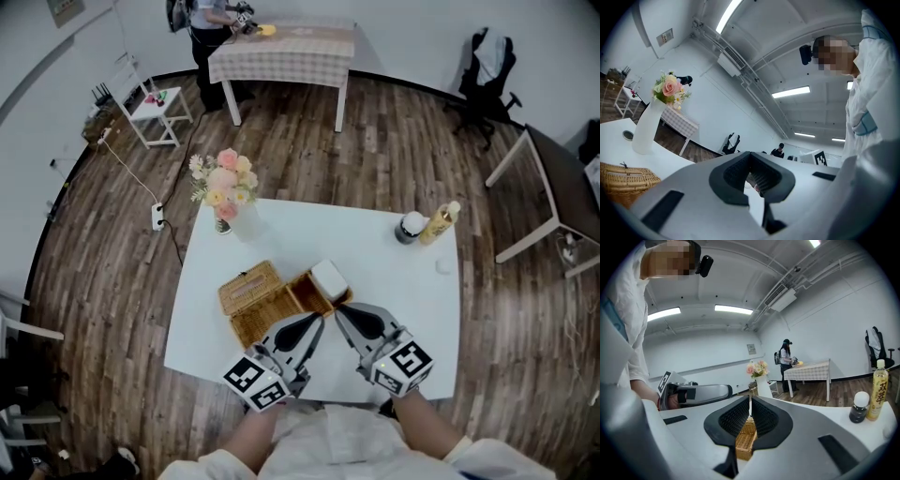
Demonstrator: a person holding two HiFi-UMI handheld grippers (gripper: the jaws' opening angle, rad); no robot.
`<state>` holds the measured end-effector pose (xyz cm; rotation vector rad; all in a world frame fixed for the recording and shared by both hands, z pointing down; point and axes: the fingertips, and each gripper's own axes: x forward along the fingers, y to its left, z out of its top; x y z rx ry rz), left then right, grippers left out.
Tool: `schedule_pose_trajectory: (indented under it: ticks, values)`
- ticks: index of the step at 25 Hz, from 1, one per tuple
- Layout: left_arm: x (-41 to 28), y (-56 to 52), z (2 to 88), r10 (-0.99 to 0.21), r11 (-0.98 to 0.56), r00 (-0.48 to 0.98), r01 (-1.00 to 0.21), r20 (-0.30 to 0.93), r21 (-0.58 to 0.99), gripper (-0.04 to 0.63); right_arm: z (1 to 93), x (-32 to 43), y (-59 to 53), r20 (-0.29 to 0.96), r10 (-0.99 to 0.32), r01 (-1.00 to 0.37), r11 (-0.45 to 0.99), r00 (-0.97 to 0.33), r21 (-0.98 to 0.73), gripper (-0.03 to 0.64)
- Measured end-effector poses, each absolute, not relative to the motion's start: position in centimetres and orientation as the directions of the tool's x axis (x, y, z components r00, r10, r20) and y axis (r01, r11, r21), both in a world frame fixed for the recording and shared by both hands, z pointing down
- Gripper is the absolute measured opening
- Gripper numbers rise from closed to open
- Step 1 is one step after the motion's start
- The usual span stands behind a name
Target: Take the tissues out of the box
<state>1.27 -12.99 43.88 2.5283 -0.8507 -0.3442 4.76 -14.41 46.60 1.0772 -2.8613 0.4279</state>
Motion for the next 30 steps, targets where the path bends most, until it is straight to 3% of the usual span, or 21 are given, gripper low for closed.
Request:
schedule_pose_trajectory:
  ticks: [30]
  values:
    - [-0.9,-13.5,45.7,-0.581,-0.711,0.812,-0.471,-0.058,0.523,0.002,52.5,4.6,-19.0,0.316,-0.67,-0.728,0.675,-0.672,-0.116,0.04]
